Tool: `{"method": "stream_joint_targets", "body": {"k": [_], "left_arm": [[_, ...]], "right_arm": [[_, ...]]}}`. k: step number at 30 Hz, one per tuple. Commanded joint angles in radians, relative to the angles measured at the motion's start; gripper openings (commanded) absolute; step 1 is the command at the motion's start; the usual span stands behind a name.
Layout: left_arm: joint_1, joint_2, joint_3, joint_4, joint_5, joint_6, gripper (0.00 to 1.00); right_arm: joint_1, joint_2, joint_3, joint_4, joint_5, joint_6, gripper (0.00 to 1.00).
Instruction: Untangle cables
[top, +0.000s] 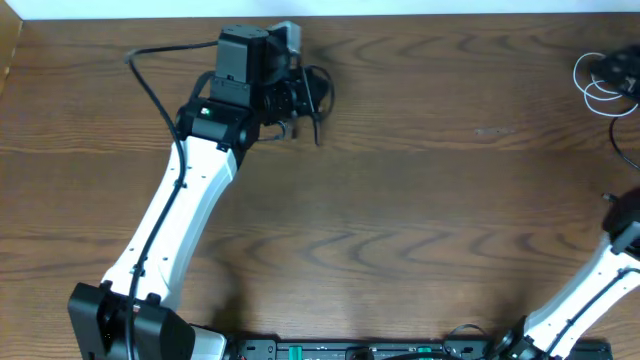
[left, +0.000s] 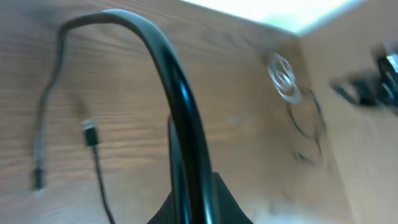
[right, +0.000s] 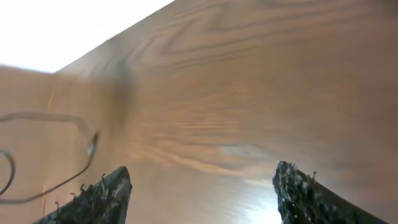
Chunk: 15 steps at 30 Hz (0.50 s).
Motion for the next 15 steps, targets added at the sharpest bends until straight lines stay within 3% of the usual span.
{"method": "stream_joint_targets", "body": {"k": [1, 8, 15], "left_arm": [[-0.008, 0.016, 0.014, 0.01, 0.196, 0.159, 0.08], [-0.006, 0.103, 0.014, 0.07, 0.422, 0.209, 0.08], [-0.006, 0.136, 0.014, 0.176, 0.396, 0.089, 0.08]], "right_arm": [[0.107, -0.043, 0.008, -0.004, -0.072, -0.047, 0.69], [0.345, -0.043, 0.008, -0.003, -0.071, -0.061, 0.7], [0.526, -0.04, 0.007, -0.008, -0.053, -0.062, 0.7]]}}
